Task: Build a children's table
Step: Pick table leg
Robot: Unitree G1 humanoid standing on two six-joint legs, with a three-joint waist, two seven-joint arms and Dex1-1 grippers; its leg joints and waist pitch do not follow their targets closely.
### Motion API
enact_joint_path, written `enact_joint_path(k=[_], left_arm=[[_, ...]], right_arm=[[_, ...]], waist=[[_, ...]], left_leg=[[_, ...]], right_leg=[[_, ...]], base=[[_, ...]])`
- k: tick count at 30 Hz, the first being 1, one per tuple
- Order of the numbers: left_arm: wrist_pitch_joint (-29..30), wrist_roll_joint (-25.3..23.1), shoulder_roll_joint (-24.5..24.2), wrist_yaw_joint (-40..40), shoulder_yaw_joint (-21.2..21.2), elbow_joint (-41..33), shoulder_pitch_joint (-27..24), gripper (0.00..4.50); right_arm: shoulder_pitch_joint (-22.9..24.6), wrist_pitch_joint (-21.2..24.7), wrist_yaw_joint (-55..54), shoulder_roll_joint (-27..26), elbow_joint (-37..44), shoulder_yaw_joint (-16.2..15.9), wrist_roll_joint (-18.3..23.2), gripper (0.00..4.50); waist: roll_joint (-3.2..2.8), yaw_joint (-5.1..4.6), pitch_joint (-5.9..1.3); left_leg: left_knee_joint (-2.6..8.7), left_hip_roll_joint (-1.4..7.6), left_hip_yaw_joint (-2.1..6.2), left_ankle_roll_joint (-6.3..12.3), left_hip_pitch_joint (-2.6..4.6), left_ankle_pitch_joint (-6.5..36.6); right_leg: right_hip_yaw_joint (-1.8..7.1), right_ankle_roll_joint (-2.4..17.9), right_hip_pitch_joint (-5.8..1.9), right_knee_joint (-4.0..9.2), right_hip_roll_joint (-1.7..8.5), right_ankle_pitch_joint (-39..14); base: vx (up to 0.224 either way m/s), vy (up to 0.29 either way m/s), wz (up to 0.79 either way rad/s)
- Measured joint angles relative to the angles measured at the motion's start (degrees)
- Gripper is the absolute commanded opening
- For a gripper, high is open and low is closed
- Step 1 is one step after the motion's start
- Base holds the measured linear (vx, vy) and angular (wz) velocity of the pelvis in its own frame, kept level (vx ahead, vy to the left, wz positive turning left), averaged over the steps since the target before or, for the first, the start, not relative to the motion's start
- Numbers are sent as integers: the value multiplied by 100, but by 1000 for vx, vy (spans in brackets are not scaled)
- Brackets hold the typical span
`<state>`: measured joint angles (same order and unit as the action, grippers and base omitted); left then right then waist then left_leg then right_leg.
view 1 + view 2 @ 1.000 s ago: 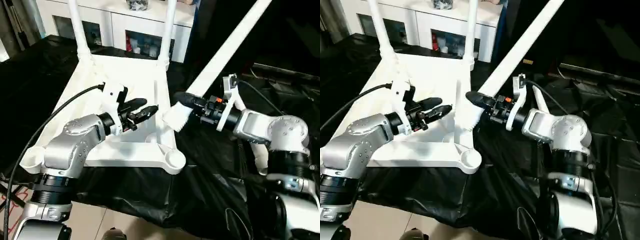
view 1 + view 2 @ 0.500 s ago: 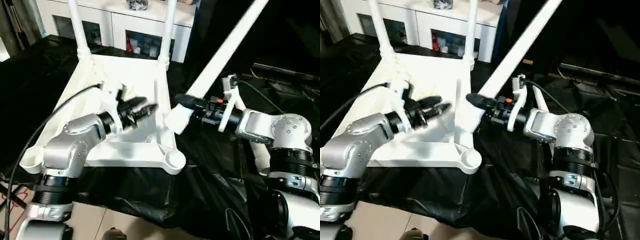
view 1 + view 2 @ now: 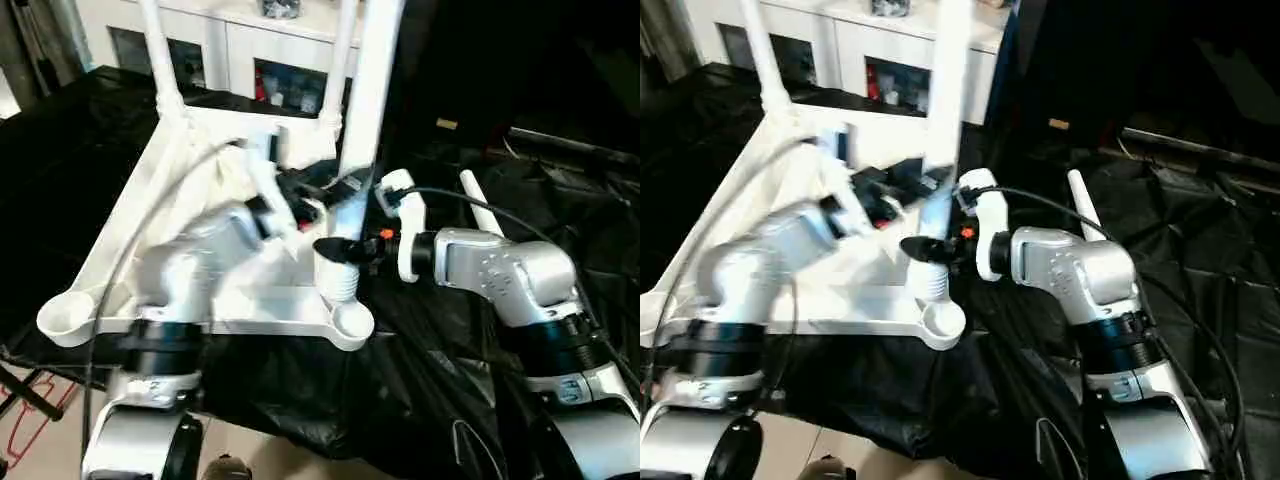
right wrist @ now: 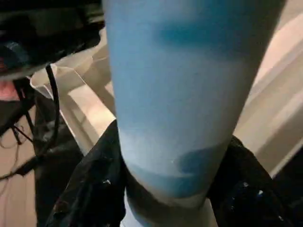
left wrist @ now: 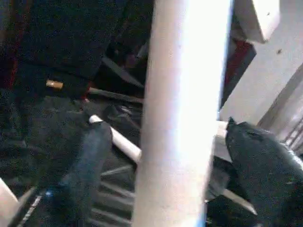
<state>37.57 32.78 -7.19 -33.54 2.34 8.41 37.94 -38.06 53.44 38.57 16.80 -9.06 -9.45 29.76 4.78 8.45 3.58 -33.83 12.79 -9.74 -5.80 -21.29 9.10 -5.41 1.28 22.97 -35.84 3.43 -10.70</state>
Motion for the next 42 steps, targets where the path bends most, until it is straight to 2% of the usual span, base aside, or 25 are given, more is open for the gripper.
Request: enact_joint_path(k=[5, 7, 10, 11, 16, 22, 26, 28, 29, 30, 32, 33, 35, 36, 39, 42], left_arm=[[-38, -3, 81, 13, 19, 26, 36, 450], [-20, 20, 100, 9, 24, -23, 33, 421], [23, 66, 141, 60, 24, -74, 33, 411], [49, 67, 160, 140, 24, -80, 34, 378], [21, -240, 564, 1277, 234, 46, 88, 349], [-36, -391, 543, 1583, 289, 54, 88, 297], [-147, -566, 545, 1837, 297, 39, 88, 278], [-172, -553, 566, 1886, 320, 39, 90, 250], [-172, -534, 600, 1886, 363, 38, 93, 250], [-171, -463, 646, 1870, 427, 34, 106, 247], [-171, -323, 655, 1743, 478, 18, 139, 229], [-171, -260, 596, 1536, 455, -14, 144, 212], [-141, -207, 455, 1157, 342, -37, 139, 209], [-75, -137, 330, 897, 276, -46, 126, 201], [217, 142, 22, 141, 150, -74, 94, 191], [383, 367, -70, -338, 110, -85, 95, 190]], right_arm=[[0, -223, 169, 34, 1, -109, -117, 189], [1, -276, 197, 34, 1, -172, -146, 189], [2, -319, 245, 26, 0, -222, -224, 189], [3, -357, 255, 22, -5, -222, -241, 189], [3, -423, 161, -62, -94, -213, -332, 189], [3, -432, 119, -113, -149, -193, -339, 188], [3, -470, 109, -157, -191, -158, -348, 188], [3, -489, 98, -168, -191, -140, -349, 188], [3, -511, 70, -194, -191, -123, -355, 188], [4, -599, 59, -261, -244, -73, -359, 188], [12, -708, 63, -422, -308, 96, -292, 244], [12, -716, 91, -506, -317, 251, -165, 258], [9, -698, 247, -475, -298, 426, 63, 265], [8, -678, 377, -423, -250, 465, 154, 284], [32, -639, 880, -185, -219, 444, 304, 302], [128, -611, 1276, -68, -219, 363, 363, 302]], waist=[[0, -12, 0], [0, -12, 0], [-1, 1, 0], [-1, 1, 1], [-3, -1, 2], [-5, -18, 3], [-4, -12, 3], [-4, 1, 3], [-4, 0, 3], [-4, -4, 3], [-7, -10, 4], [-9, -12, 5], [-9, -1, 5], [-10, 0, 5], [-14, 2, 8], [-16, 0, 9]], left_leg=[[-1, 0, 1, 0, 0, 0], [-1, 0, 1, 0, 0, 0], [-2, 0, 0, 1, 0, 0], [-2, 0, 1, 0, 0, 0], [-5, 0, 4, 1, 2, 0], [-4, 1, 7, 0, 4, 0], [-5, 1, 8, 1, 2, 0], [-5, 1, 6, 1, 2, 0], [-5, 1, 6, 1, 1, 0], [-5, 1, 5, 1, 2, 0], [-5, 1, 5, 1, 2, 0], [-5, 1, 5, 1, 2, 0], [-5, 1, 5, 1, 3, 0], [-5, 0, 5, 1, 4, 0], [-6, 0, 5, 1, 3, 0], [-6, 1, 4, 1, 5, 0]], right_leg=[[0, 2, 0, -1, 0, 1], [0, 4, 0, -1, 0, 2], [0, 8, -1, -1, 0, 5], [0, 10, -1, -1, 0, 6], [0, 5, -6, -1, 0, 12], [-1, 5, -5, -2, -1, 14], [0, 6, -4, 0, -1, 14], [0, 6, -5, 0, -1, 14], [0, 6, -4, 1, -1, 14], [0, 7, -5, 1, -1, 15], [0, 10, -2, 0, -1, 16], [0, 11, -2, 0, -1, 17], [0, 10, -4, 0, -1, 16], [1, 10, -4, 1, -1, 17], [1, 18, -5, 0, -1, 22], [0, 19, -6, 0, -1, 22]], base=[[0, 0, 0], [0, 0, 0], [0, 0, 0], [0, 0, 0], [0, 0, 0], [0, 0, 0], [0, 0, 0], [0, 0, 0], [0, 0, 0], [0, 0, 0], [0, 0, 0], [0, 0, 0], [0, 0, 0], [0, 0, 0], [0, 0, 0], [0, 0, 0]])
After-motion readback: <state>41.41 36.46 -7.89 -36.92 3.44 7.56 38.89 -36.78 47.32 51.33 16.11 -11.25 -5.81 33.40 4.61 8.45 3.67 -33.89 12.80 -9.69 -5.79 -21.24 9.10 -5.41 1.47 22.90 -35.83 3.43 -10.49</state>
